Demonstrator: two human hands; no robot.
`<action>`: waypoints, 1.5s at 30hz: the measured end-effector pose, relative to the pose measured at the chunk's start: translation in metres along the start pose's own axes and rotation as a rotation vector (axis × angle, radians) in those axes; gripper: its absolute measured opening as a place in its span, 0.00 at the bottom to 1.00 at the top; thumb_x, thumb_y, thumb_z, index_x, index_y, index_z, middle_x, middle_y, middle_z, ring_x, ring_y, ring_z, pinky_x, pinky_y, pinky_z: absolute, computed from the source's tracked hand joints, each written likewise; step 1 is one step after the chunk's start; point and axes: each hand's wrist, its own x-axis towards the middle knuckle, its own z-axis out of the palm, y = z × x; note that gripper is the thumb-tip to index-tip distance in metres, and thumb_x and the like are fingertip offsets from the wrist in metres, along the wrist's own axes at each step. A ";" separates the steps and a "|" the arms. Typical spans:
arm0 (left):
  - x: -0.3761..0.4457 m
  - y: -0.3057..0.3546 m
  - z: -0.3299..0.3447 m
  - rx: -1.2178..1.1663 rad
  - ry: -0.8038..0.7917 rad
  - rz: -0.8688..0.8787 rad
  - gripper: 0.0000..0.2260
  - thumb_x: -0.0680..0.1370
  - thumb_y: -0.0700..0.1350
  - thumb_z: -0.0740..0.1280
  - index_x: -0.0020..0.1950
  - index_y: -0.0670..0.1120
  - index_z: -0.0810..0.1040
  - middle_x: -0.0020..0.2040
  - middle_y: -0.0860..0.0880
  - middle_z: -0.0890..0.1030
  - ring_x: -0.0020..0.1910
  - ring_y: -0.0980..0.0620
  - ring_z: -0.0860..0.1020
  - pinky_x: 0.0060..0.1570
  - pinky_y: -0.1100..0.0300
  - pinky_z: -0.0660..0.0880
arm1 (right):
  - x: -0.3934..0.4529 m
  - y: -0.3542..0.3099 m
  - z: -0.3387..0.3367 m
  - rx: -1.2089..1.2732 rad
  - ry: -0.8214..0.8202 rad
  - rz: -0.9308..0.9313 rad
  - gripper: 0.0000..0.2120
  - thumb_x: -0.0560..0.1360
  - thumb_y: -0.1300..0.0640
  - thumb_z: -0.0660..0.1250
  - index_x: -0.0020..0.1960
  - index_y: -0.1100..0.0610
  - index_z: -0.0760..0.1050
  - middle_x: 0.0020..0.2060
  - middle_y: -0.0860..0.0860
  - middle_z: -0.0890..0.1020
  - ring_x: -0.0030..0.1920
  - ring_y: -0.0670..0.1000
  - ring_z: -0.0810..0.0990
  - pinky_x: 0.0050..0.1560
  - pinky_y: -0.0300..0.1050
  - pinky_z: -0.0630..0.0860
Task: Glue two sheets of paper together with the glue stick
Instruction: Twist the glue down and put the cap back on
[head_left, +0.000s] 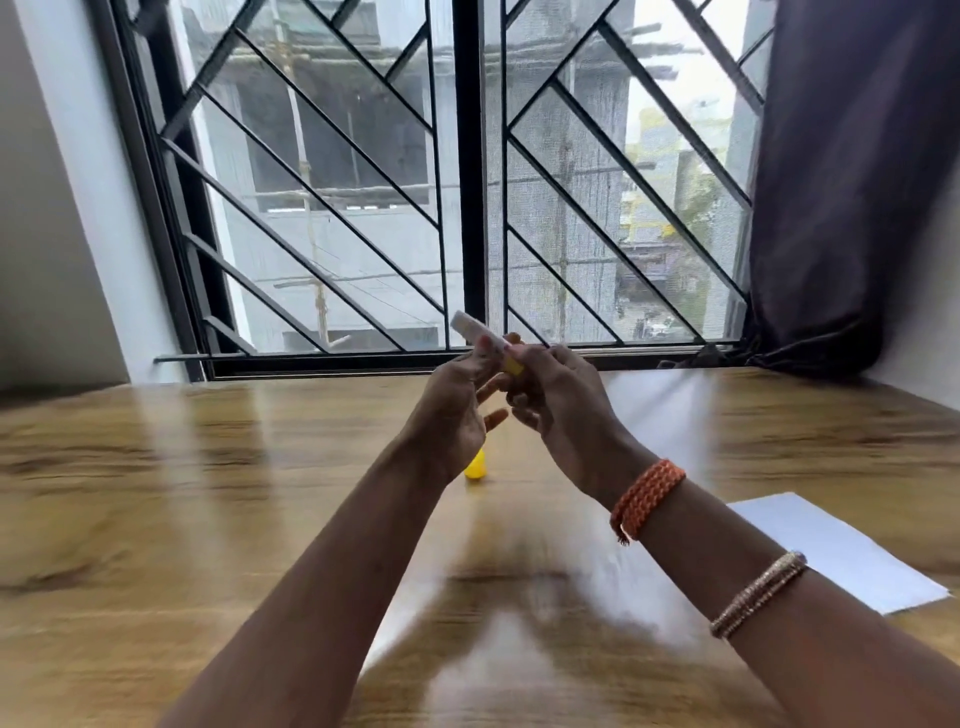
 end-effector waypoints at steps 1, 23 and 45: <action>-0.001 0.000 -0.001 0.024 0.032 0.003 0.14 0.79 0.54 0.56 0.47 0.50 0.78 0.51 0.54 0.79 0.56 0.55 0.72 0.59 0.50 0.63 | -0.001 0.000 0.001 -0.071 -0.006 -0.064 0.09 0.75 0.57 0.68 0.40 0.54 0.68 0.34 0.55 0.78 0.31 0.48 0.74 0.31 0.37 0.70; -0.004 0.003 0.000 0.075 0.135 -0.026 0.14 0.75 0.58 0.62 0.49 0.50 0.78 0.53 0.54 0.80 0.55 0.55 0.74 0.50 0.54 0.66 | -0.006 -0.002 -0.004 -0.436 -0.016 -0.281 0.10 0.73 0.58 0.70 0.39 0.54 0.69 0.32 0.53 0.79 0.28 0.45 0.74 0.33 0.39 0.69; -0.006 0.003 0.000 0.050 0.187 -0.133 0.11 0.73 0.57 0.67 0.38 0.51 0.79 0.41 0.58 0.81 0.47 0.57 0.76 0.41 0.58 0.68 | -0.008 -0.001 -0.011 -1.144 0.087 -0.825 0.07 0.73 0.56 0.68 0.42 0.53 0.69 0.29 0.45 0.75 0.30 0.48 0.73 0.40 0.43 0.63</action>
